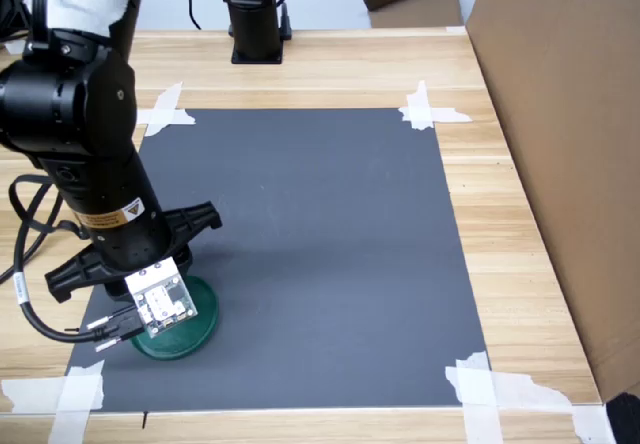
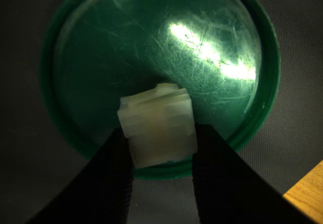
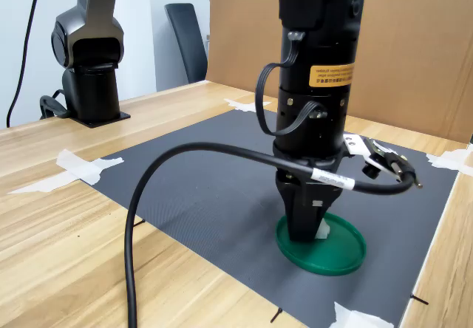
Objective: Grasp a white terminal and put it in the green lid.
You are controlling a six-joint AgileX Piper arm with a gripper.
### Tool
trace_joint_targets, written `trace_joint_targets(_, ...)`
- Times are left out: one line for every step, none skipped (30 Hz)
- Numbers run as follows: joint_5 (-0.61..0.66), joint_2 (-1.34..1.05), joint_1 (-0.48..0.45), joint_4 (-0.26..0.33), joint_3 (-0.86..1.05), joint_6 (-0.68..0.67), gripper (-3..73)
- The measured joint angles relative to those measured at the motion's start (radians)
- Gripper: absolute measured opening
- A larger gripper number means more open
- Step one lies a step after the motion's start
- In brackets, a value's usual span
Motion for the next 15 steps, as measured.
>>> trace_joint_targets(0.000, 0.001, 0.000, -0.001, 0.000, -0.003, 27.2)
trace_joint_targets(0.000, 0.001, 0.000, -0.001, 0.000, -0.004, 27.2)
trace_joint_targets(0.000, 0.002, 0.000, -0.001, 0.000, -0.005, 27.2)
trace_joint_targets(0.000, 0.002, 0.000, -0.001, 0.000, -0.006, 27.2)
trace_joint_targets(0.000, 0.002, 0.000, -0.001, 0.000, -0.007, 27.2)
trace_joint_targets(0.000, 0.002, 0.000, -0.001, 0.000, -0.007, 27.2)
trace_joint_targets(-0.004, 0.002, 0.000, 0.000, 0.000, -0.007, 29.4)
trace_joint_targets(-0.007, 0.003, 0.000, 0.004, 0.000, -0.007, 33.1)
trace_joint_targets(-0.008, 0.003, 0.000, 0.006, 0.000, -0.007, 37.0)
trace_joint_targets(-0.008, 0.003, 0.000, 0.008, 0.000, -0.007, 40.6)
trace_joint_targets(-0.008, 0.003, 0.000, 0.011, 0.000, -0.007, 45.3)
trace_joint_targets(-0.008, 0.003, 0.000, 0.014, 0.000, -0.007, 49.8)
trace_joint_targets(-0.009, 0.003, 0.000, 0.020, 0.000, -0.007, 56.7)
trace_joint_targets(-0.009, 0.002, 0.000, 0.027, 0.000, -0.006, 61.8)
trace_joint_targets(-0.011, -0.009, 0.000, 0.040, 0.000, -0.006, 64.3)
